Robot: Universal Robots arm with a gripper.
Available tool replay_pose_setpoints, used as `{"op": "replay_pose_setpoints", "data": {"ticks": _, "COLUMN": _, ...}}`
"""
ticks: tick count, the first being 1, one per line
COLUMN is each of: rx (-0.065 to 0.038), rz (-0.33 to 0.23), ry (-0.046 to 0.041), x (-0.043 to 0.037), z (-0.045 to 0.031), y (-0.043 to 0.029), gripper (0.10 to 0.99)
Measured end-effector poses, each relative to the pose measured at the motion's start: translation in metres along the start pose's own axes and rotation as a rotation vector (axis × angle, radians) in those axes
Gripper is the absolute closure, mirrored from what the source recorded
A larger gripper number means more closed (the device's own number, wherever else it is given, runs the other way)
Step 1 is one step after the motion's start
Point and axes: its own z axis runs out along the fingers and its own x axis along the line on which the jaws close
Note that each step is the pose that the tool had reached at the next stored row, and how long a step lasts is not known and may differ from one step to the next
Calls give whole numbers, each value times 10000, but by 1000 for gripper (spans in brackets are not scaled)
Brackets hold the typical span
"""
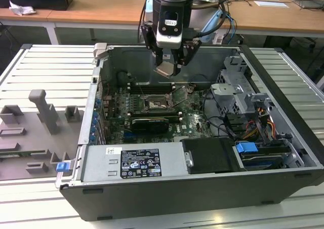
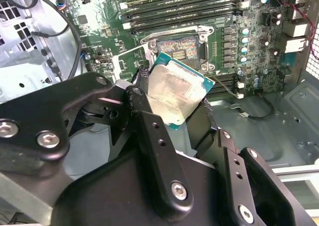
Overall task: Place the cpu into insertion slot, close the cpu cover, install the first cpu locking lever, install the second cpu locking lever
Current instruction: 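Place the cpu into insertion slot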
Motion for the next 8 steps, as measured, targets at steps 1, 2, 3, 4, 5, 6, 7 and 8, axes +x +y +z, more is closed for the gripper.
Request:
{"op": "replay_pose_setpoints", "data": {"ticks": 1, "rx": 0, "rz": 5, "ry": -1, "x": 0, "z": 1, "y": 0, "gripper": 545}}
{"op": "replay_pose_setpoints", "data": {"ticks": 2, "rx": 1, "rz": 6, "ry": -2, "x": 0, "z": 1, "y": 0, "gripper": 545}}
{"op": "replay_pose_setpoints", "data": {"ticks": 3, "rx": 1, "rz": 6, "ry": -2, "x": 0, "z": 1, "y": 0, "gripper": 545}}
{"op": "replay_pose_setpoints", "data": {"ticks": 4, "rx": 1, "rz": 23, "ry": -3, "x": 0, "z": 2, "y": 0, "gripper": 545}}
{"op": "replay_pose_setpoints", "data": {"ticks": 5, "rx": 0, "rz": 50, "ry": -5, "x": 0, "z": 3, "y": 0, "gripper": 545}}
{"op": "replay_pose_setpoints", "data": {"ticks": 6, "rx": -3, "rz": 84, "ry": -8, "x": 0, "z": 7, "y": 0, "gripper": 545}}
{"op": "replay_pose_setpoints", "data": {"ticks": 7, "rx": -4, "rz": 118, "ry": -10, "x": 0, "z": 13, "y": -1, "gripper": 545}}
{"op": "replay_pose_setpoints", "data": {"ticks": 8, "rx": -4, "rz": 146, "ry": -13, "x": 0, "z": 19, "y": -2, "gripper": 545}}
